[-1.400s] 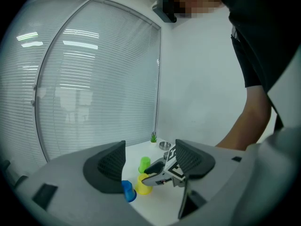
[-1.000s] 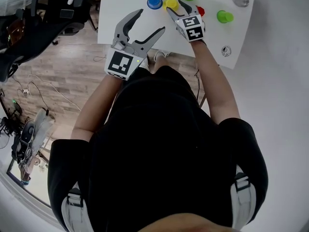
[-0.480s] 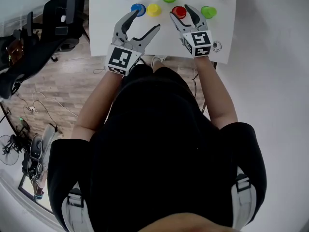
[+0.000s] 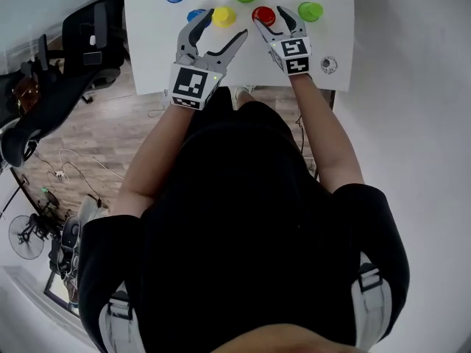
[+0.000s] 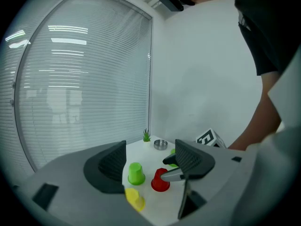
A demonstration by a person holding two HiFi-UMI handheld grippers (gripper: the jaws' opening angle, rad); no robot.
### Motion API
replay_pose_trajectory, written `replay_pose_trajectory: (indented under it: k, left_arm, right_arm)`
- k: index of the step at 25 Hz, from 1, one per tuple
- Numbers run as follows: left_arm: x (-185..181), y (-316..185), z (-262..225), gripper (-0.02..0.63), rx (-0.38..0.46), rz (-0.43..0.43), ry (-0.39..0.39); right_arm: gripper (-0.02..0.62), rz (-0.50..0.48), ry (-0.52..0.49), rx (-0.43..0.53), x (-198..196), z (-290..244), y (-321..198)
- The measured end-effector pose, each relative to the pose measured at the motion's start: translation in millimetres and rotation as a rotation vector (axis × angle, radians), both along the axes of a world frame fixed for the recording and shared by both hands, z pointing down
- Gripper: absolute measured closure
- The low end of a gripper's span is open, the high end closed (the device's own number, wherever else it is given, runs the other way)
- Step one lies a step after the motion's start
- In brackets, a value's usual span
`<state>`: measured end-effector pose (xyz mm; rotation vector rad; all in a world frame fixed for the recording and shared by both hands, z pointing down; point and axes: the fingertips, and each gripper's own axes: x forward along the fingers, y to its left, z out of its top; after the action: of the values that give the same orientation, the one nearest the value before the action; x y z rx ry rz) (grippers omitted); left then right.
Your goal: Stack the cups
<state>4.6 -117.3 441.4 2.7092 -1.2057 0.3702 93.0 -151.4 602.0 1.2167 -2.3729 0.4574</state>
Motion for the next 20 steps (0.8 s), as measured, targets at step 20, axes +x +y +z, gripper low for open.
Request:
replay_pose_trajectory:
  k: [20]
  left_arm:
    - [-29.5,-25.3,25.7,0.279,-0.027,0.049,0.018]
  right_arm:
    - [0.359,-0.047,0.025,0.022,-34.0,8.6,-6.9]
